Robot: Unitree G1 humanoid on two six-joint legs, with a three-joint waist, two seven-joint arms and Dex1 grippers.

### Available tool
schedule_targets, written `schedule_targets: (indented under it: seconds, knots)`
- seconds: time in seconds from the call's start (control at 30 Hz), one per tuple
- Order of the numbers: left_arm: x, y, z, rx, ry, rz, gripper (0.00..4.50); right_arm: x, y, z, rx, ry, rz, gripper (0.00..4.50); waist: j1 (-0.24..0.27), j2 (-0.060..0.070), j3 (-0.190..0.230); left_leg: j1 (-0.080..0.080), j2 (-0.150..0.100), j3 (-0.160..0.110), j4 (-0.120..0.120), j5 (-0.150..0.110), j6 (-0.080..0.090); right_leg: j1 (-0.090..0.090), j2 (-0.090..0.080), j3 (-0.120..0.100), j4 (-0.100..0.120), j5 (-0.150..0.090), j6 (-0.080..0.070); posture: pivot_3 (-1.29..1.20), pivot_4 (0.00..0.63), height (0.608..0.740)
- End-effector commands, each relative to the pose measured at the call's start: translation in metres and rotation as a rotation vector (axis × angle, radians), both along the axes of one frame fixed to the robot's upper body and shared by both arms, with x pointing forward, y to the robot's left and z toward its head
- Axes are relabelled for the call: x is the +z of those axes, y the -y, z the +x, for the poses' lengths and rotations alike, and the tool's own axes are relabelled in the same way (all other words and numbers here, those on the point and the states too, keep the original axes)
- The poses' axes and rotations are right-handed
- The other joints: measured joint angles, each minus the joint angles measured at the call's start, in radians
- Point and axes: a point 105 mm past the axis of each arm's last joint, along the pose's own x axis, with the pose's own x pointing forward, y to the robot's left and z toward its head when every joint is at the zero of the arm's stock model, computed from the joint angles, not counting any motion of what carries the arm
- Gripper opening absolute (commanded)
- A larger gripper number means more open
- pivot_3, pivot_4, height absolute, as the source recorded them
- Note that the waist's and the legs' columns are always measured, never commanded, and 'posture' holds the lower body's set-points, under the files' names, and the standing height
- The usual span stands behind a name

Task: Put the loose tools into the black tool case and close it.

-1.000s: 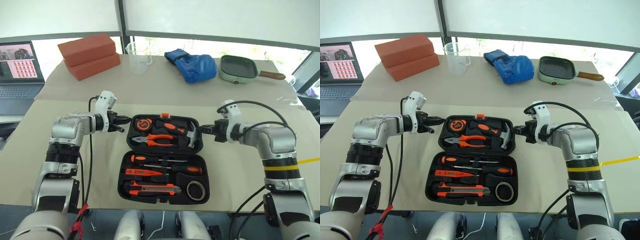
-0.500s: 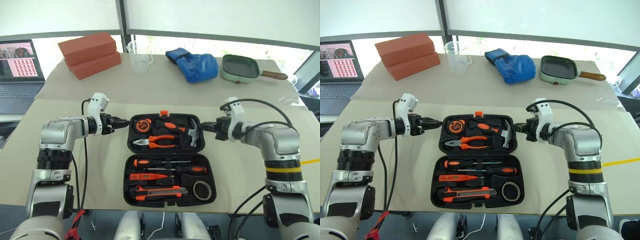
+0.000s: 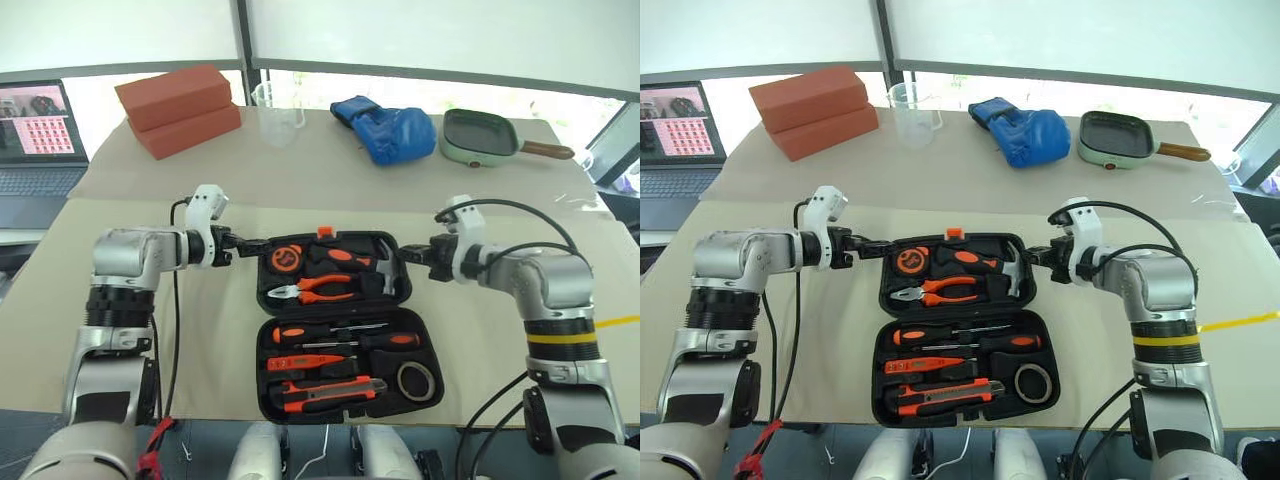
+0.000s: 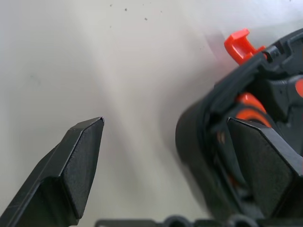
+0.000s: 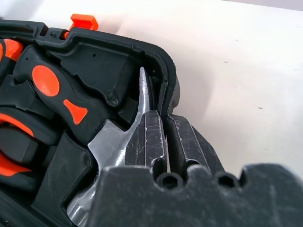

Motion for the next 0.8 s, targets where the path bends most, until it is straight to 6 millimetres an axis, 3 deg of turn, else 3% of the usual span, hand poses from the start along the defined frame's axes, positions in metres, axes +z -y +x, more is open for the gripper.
schedule_targets:
  seconds: [0.03, 0.27, 0.47, 0.57, 0.8]
  knots:
    - [0.019, -0.01, 0.0, 0.015, 0.032, -0.015, 4.49, 0.021, -0.006, 0.001, 0.044, 0.09, 0.023, 0.0, 0.0, 0.0, 0.0, 0.0, 0.0, 0.0, -0.001, 0.0, 0.0, 0.0, 0.0, 0.0, 0.0, 0.0, 0.0, 0.0, 0.15, 0.738]
    - [0.02, 0.02, -0.027, -0.097, -0.076, -0.055, 4.49, 0.019, -0.006, 0.002, 0.042, 0.086, 0.019, 0.0, 0.005, 0.0, 0.0, -0.001, 0.0, 0.0, 0.0, 0.0, 0.0, -0.001, -0.001, 0.0, 0.0, 0.0, 0.0, 0.0, 0.15, 0.738]
    - [-0.002, 0.018, -0.033, -0.068, -0.142, 0.02, 4.49, 0.019, -0.006, 0.003, 0.042, 0.086, 0.016, 0.0, 0.005, 0.0, 0.0, 0.0, 0.0, 0.0, 0.0, 0.0, 0.0, 0.0, 0.0, 0.0, 0.0, 0.0, 0.0, 0.0, 0.15, 0.738]
    - [-0.004, 0.014, -0.035, -0.057, -0.152, 0.027, 3.77, 0.019, -0.006, 0.004, 0.04, 0.086, 0.015, 0.0, 0.007, 0.0, 0.0, 0.0, 0.0, 0.0, 0.0, 0.0, 0.0, -0.001, 0.0, 0.0, 0.0, 0.0, 0.0, 0.0, 0.15, 0.738]
    - [-0.004, 0.013, -0.037, -0.061, -0.162, 0.021, 1.47, 0.017, -0.005, 0.004, 0.034, 0.082, 0.013, 0.0, 0.008, 0.0, 0.0, 0.0, 0.0, 0.0, 0.0, 0.0, 0.0, 0.0, -0.001, 0.0, 0.001, 0.0, 0.0, 0.0, 0.15, 0.738]
